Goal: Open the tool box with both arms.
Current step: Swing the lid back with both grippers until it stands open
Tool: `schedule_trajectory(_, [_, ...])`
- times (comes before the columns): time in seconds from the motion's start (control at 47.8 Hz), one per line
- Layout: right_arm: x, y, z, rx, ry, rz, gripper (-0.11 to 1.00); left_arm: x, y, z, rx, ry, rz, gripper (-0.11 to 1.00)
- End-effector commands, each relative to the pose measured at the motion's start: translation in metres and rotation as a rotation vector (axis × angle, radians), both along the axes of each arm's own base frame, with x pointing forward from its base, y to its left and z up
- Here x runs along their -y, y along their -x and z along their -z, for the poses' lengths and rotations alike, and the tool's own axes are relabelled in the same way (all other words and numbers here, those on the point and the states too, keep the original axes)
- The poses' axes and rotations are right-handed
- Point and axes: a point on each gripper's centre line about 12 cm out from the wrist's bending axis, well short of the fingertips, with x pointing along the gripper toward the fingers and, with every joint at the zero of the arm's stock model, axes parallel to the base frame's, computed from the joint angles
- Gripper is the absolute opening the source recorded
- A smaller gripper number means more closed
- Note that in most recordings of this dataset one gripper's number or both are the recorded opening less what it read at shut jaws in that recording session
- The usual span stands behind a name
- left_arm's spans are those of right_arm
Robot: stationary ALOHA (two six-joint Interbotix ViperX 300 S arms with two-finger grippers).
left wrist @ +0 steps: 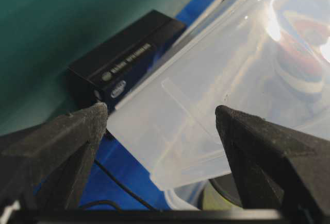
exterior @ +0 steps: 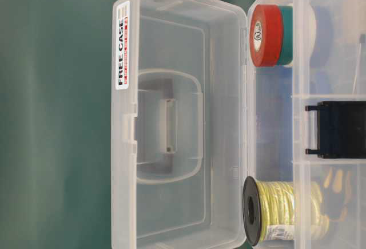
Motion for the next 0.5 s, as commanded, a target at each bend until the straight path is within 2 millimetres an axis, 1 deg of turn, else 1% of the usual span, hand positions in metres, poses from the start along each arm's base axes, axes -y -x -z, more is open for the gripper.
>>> schedule_trajectory(0.0, [0.006, -0.008, -0.010, 0.030, 0.010, 0.007, 0.83, -0.006, -0.009, -0.021, 0.063, -0.038, -0.003, 0.86])
schedule_trajectory(0.355, [0.029, -0.009, -0.006, 0.017, 0.004, 0.075, 0.83, -0.029, -0.018, -0.014, 0.026, -0.020, -0.059, 0.86])
schedule_trajectory(0.481, [0.037, -0.009, -0.005, 0.007, 0.003, 0.098, 0.83, -0.037, -0.019, -0.013, -0.004, -0.045, -0.073, 0.86])
